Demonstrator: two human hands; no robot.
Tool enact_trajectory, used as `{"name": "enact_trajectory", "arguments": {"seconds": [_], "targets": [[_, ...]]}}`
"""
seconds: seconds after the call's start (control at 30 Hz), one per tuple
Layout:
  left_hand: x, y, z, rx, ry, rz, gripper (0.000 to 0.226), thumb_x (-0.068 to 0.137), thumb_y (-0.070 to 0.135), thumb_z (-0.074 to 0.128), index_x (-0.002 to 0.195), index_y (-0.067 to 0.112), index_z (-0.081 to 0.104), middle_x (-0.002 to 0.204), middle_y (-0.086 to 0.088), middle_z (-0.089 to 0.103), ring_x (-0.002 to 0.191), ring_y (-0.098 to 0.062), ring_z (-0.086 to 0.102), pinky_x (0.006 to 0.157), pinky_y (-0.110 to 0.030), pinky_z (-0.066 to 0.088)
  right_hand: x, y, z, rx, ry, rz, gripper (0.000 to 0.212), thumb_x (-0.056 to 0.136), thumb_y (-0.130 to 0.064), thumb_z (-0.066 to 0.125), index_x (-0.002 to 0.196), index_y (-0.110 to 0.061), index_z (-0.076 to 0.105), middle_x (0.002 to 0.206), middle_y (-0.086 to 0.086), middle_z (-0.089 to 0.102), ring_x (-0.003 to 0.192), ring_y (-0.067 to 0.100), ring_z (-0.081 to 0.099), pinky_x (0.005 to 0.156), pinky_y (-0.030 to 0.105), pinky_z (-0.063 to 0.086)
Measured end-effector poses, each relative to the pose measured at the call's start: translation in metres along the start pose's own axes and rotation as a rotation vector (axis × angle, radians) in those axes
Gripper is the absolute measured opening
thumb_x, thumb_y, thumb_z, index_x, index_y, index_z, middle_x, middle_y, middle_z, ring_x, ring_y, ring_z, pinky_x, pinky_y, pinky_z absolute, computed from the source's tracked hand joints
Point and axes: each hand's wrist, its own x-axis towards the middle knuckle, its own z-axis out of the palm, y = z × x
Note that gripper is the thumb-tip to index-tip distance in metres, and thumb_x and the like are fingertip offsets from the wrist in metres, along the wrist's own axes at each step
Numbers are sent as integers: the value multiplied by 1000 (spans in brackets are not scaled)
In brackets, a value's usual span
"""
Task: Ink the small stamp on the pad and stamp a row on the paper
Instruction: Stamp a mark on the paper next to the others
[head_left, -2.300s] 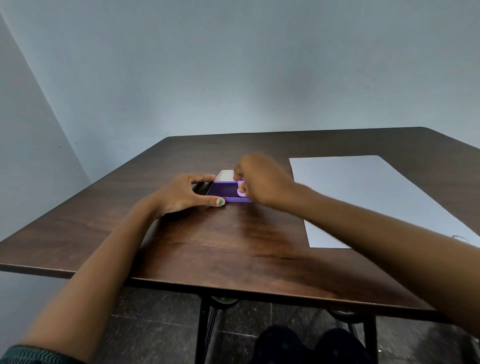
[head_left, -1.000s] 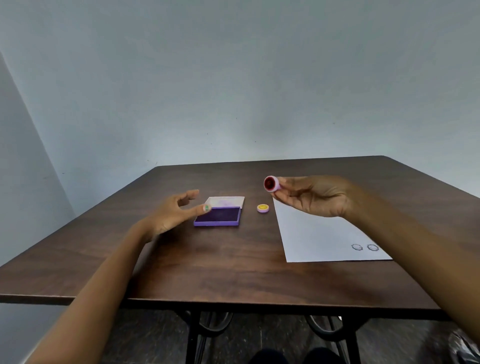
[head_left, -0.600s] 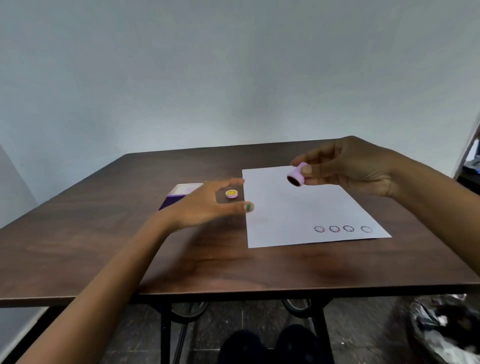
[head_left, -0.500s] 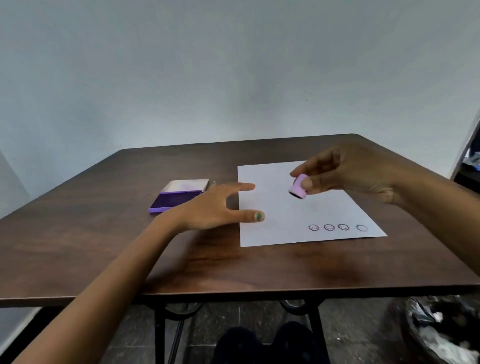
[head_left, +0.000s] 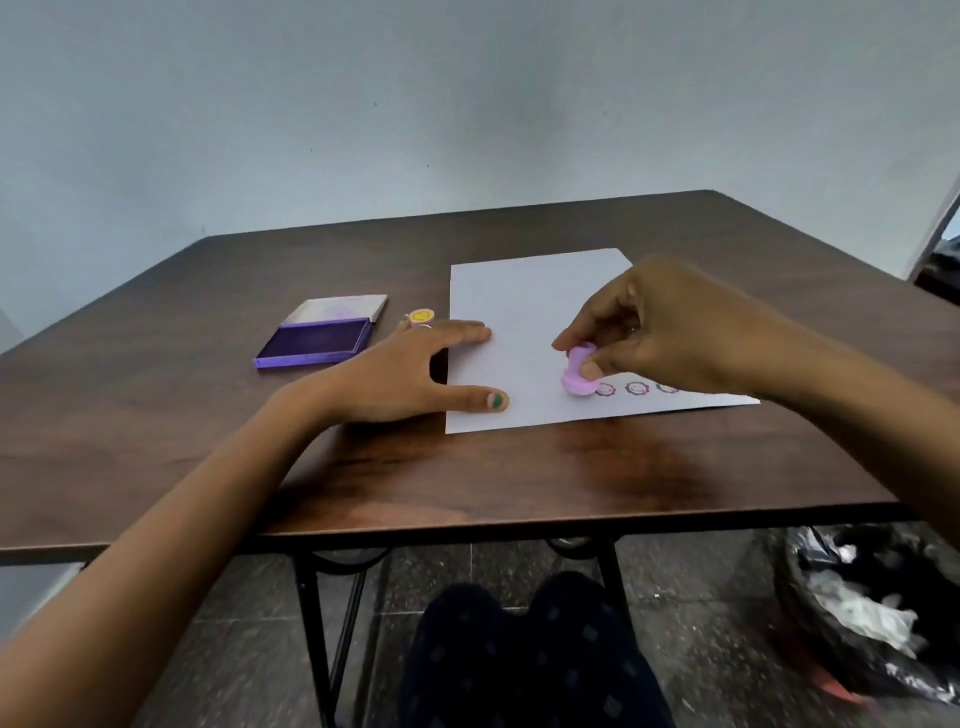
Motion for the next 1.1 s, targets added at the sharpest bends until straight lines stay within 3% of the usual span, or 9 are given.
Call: {"name": "enact_trajectory", "arguments": {"seconds": [0.37,0.57,0.67,0.8,0.9,1.03,1.1], "targets": [[-1,0,2,5,-10,13,91,63,69,54,143,33,31,152,19,26,117,20,11,97,-5,7,4,-1,6,-59,-3,5,23,74,-6,72,94,-19,75,69,-18,65,51,-17,55,46,-2,38],[0,0,0,3,-14,10,91,64,70,54,143,32,31,153,17,27,124,12,19,103,-14,11,3,-4,6,-91,-10,14,24,74,-5,72,93,-20,75,71,-18,66,55,-13,57,45,-3,37],[0,0,1,2,-11,11,91,64,70,54,143,32,32,152,18,27,125,12,19,104,-14,11,1,-5,8,-116,-12,4,24,74,-6,71,93,-21,75,79,-9,72,55,-14,57,44,-2,37],[1,-1,1,-4,-9,12,91,64,70,54,143,32,31,153,17,27,125,13,18,104,-14,11,-2,-5,11,-167,23,-22,26,75,-4,70,94,-20,75,86,-4,76,66,-8,62,58,-7,38],[1,-1,1,5,-9,17,90,65,69,54,143,32,31,153,16,27,126,12,18,104,-15,11,-4,-5,13,-181,56,-36,27,74,-2,69,94,-19,75,84,-2,77,70,2,64,66,-2,41],[1,0,1,1,-14,13,92,64,70,54,144,30,31,153,16,27,129,9,20,105,-15,12,-8,-8,19,-216,112,-55,28,75,-2,68,98,-18,74,89,-2,77,77,7,66,79,17,49],[0,0,1,-2,-14,16,92,64,70,53,144,30,31,153,16,27,129,9,21,105,-15,12,-9,-8,19,-219,115,-60,28,75,-4,70,99,-18,74,91,-1,76,81,9,68,79,16,48]]}}
